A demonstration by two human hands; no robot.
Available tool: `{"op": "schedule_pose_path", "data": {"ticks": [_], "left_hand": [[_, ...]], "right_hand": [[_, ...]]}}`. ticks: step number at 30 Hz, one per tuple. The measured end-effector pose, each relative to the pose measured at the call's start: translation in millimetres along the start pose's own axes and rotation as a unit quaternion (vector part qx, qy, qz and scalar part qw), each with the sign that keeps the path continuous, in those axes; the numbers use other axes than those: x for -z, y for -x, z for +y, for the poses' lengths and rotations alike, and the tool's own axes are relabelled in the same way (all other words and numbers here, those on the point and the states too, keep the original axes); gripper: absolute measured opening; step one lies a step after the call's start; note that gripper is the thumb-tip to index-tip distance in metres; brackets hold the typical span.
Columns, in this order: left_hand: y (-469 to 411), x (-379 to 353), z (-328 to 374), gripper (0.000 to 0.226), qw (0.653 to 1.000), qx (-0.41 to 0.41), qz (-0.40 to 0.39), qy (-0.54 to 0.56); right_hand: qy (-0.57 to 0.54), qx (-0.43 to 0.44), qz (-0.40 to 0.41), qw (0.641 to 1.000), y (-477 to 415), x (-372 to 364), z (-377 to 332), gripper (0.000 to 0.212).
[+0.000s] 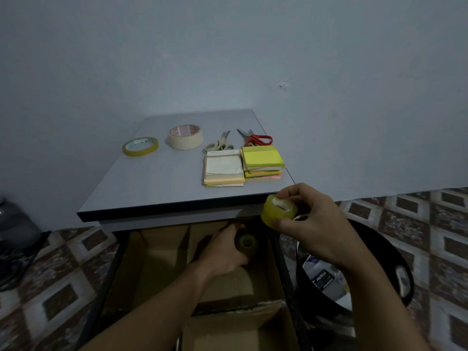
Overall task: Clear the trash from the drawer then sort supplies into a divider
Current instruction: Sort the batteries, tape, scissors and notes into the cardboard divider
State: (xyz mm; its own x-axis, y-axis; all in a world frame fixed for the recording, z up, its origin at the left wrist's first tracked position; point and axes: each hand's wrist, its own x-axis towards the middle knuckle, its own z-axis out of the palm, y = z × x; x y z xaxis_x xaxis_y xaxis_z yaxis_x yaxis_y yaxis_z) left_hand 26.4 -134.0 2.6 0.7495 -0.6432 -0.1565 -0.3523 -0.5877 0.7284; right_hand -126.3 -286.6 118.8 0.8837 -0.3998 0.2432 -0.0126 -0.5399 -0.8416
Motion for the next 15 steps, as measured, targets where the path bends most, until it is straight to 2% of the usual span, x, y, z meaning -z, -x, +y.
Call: {"op": "schedule_pose_path", "data": {"ticks": [3, 7, 11, 15], "left_hand": [[4.2, 4.0, 2.0, 0.092, 1.0, -0.012, -0.012, 0.001], [21.2, 18.1, 7.3, 0.072, 0.998, -0.053, 0.0, -0.016], [49.5, 47.1, 3.8, 0.06, 0.993, -0.089, 0.054, -0.059], [81.7, 83.9, -12.9, 0.034, 0.987, -0.092, 0.124, -0.049]], "right_hand": [[0.003, -0.004, -0.001, 1.0, 0.3, -1.8, -0.2, 0.035], [-0.001, -0.004, -0.008, 1.0, 2.8, -3.9, -0.5, 0.037], [0.006, -0.003, -0.016, 1.0, 6.2, -9.1, -0.8, 0.038], [0.022, 0.001, -0.041, 0.999, 9.6, -23.6, -5.3, 0.039]]}}
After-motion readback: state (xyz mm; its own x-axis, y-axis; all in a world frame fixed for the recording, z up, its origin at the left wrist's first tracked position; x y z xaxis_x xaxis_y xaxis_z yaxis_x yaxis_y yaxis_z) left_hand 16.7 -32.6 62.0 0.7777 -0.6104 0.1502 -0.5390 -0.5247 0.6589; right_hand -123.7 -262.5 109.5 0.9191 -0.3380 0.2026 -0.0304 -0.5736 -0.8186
